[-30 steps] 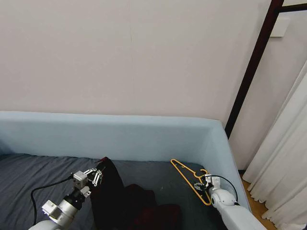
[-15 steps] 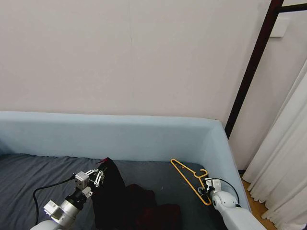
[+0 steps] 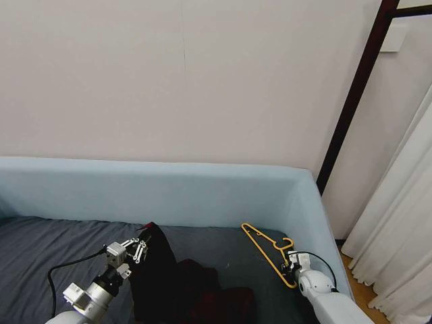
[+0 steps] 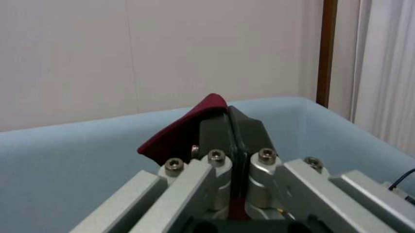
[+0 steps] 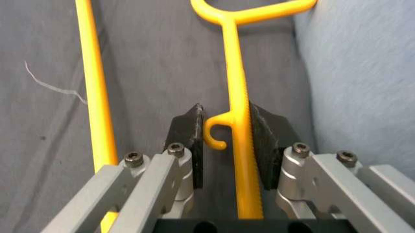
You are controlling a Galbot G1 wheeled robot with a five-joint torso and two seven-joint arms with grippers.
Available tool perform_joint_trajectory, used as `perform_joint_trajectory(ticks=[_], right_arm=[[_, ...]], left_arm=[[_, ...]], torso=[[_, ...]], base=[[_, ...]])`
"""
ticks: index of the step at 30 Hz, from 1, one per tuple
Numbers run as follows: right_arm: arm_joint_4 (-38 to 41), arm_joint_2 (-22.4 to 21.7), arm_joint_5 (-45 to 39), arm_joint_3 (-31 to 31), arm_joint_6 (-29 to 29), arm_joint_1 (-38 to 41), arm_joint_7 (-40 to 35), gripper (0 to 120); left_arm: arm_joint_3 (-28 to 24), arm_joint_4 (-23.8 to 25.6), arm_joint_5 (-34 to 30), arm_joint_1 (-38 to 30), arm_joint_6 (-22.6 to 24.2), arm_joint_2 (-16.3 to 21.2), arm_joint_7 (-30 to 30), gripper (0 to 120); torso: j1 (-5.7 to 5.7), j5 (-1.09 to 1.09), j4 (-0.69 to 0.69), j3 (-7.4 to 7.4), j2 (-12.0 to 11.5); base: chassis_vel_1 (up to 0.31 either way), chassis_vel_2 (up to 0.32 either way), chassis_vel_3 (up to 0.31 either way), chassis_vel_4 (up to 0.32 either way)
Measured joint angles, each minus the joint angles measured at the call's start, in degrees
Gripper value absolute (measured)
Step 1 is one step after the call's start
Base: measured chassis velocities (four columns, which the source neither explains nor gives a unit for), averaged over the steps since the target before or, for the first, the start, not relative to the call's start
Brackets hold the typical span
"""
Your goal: Pick up the clothes from the sofa and hang them on the clothes hanger.
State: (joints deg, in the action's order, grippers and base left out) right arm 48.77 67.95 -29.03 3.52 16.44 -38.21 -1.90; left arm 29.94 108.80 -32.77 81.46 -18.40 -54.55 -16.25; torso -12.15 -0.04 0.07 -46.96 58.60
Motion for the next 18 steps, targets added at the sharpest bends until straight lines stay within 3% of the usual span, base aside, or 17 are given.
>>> perform_joint_trajectory(ticks=[11, 18], right_arm=[[11.4, -5.3, 0.7, -0.7, -4.1, -3.9, 0.2, 22], [19.4, -10.5, 15.5, 0.3, -21.2, -9.5, -1.0, 22]], left_arm=[[-0.3, 0.2, 0.2, -0.1, 0.1, -0.6, 0.1, 0], [-0.4, -0.2, 0.1, -0.4, 0.3, -1.0, 0.3, 0]], torso=[[0.0, -0.01, 0.0, 0.0, 0.0], [0.0, 0.0, 0.0, 0.0, 0.0]], base=[[0.0, 0.0, 0.0, 0.0], [0.0, 0.0, 0.0, 0.0]])
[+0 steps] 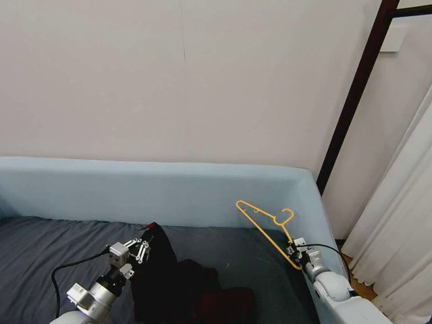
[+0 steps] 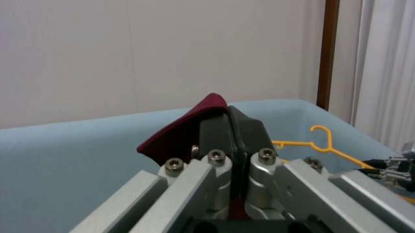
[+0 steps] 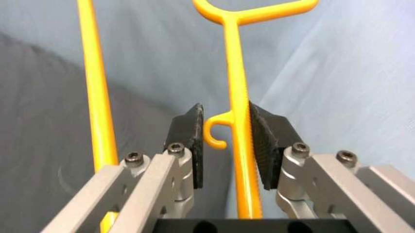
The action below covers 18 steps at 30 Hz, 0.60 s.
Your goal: Pick up the clothes from the sofa and hang them on the clothes hanger.
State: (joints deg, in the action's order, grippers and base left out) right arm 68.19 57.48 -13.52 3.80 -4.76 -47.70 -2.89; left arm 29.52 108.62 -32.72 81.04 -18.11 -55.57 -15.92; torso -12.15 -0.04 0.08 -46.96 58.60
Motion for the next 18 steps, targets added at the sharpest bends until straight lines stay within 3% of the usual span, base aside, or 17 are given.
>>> perform_joint_trajectory(ticks=[8, 11, 18], right_arm=[[11.6, -2.8, 7.2, -0.1, -4.7, -6.6, -7.9, 22], [17.4, -3.4, 16.3, 0.1, -8.0, -8.9, -11.4, 22], [21.5, -3.4, 30.0, 0.3, -13.4, -11.2, -16.8, 22]], left_arm=[[0.1, -0.5, -0.4, -0.2, 0.2, -0.3, 0.6, 0], [0.6, -0.1, -1.3, -0.1, 0.6, -0.4, 1.2, 0], [1.7, 0.1, -4.1, -0.1, 1.4, 0.3, 2.7, 0]], torso=[[0.0, 0.0, -0.01, 0.0, 0.0], [0.0, 0.0, -0.01, 0.0, 0.0], [0.0, -0.01, -0.02, 0.0, 0.0]], base=[[0.0, 0.0, 0.0, 0.0], [0.0, 0.0, 0.0, 0.0], [0.0, 0.0, 0.0, 0.0]])
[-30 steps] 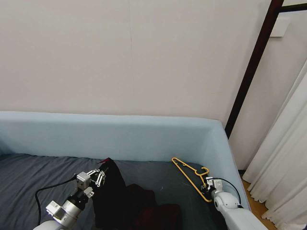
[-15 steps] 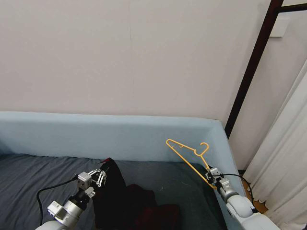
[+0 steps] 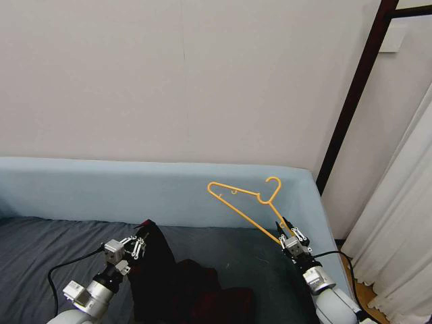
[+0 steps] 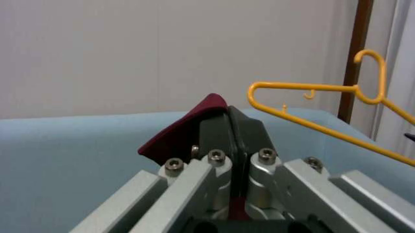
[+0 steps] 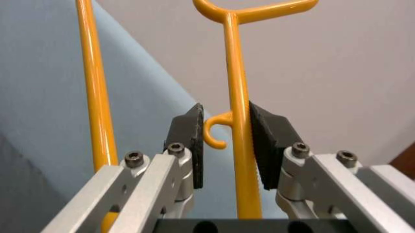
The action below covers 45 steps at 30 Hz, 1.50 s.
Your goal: Pick up the clothes from the sofa and hang them on the clothes hanger.
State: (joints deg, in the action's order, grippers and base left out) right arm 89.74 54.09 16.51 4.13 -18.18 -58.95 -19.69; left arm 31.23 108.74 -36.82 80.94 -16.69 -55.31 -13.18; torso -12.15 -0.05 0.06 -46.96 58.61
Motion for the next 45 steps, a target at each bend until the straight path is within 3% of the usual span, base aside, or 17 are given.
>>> perform_joint_trajectory(ticks=[9, 16, 26, 45], right_arm=[[4.1, -1.2, 14.2, -0.1, -5.0, -7.5, -6.2, 22], [5.3, 1.7, 20.6, -1.2, -5.9, -13.2, -8.4, 22], [3.3, 5.0, 23.4, -4.1, -6.2, -12.9, -8.8, 22], [2.5, 8.4, 24.6, -8.4, -2.7, -9.9, -8.5, 22]], left_arm=[[0.2, 1.1, -4.2, -0.9, 1.7, 1.8, 1.4, 0], [0.0, 4.0, -4.8, -0.5, 2.1, 2.7, 1.5, 0], [-2.1, 5.5, -3.6, 0.0, 2.3, 2.2, 0.9, 0], [-9.6, 3.1, 3.9, 0.1, 1.0, -1.5, -2.4, 0]], torso=[[0.0, 0.0, 0.02, 0.0, 0.0], [0.0, 0.01, 0.02, 0.0, 0.0], [0.0, 0.0, 0.01, 0.0, 0.0], [0.0, 0.01, 0.02, -0.01, 0.0]], base=[[0.0, 0.0, 0.0, 0.0], [0.0, 0.0, 0.0, 0.0], [0.0, 0.0, 0.0, 0.0], [0.0, 0.0, 0.0, 0.0]])
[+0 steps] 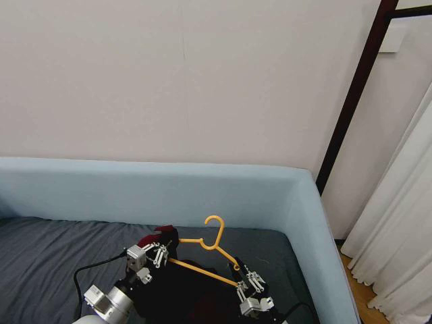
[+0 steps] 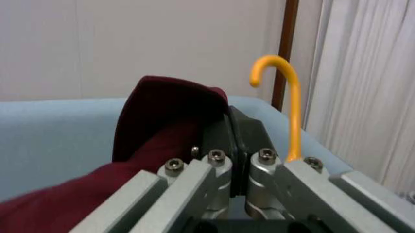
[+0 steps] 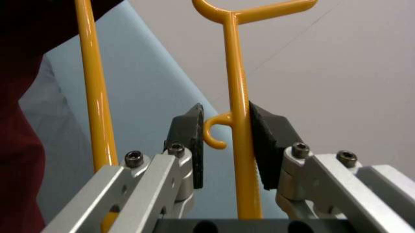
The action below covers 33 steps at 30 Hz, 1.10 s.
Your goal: Pick up the clothes from the sofa and hang them on the clothes hanger.
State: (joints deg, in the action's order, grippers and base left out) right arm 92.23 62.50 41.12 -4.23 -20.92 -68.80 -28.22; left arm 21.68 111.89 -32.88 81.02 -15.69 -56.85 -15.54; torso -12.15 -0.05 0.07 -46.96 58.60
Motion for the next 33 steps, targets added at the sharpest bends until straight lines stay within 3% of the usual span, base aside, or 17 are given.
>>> perform_joint_trajectory(ticks=[6, 19, 33], right_arm=[[-1.0, 0.3, -0.1, 0.1, 0.4, 1.4, 0.0, 22], [-0.5, -1.3, 0.4, 1.8, -0.9, 0.2, -0.1, 22], [-5.6, 1.2, 8.8, 0.3, -9.7, 4.7, 0.3, 22]], left_arm=[[-0.5, -0.4, 1.0, 0.2, -0.8, -0.5, -1.0, 0], [4.4, 2.1, -0.6, 1.1, -1.7, 1.9, -1.3, 0], [0.7, 1.4, 3.1, 1.7, -1.2, 0.0, -5.9, 0]], torso=[[0.0, 0.0, -0.01, 0.0, 0.0], [0.0, 0.0, 0.0, 0.0, 0.0], [0.0, 0.0, 0.0, 0.0, 0.0]], base=[[0.0, 0.0, 0.0, 0.0], [0.0, 0.0, 0.0, 0.0], [0.0, 0.0, 0.0, 0.0]])
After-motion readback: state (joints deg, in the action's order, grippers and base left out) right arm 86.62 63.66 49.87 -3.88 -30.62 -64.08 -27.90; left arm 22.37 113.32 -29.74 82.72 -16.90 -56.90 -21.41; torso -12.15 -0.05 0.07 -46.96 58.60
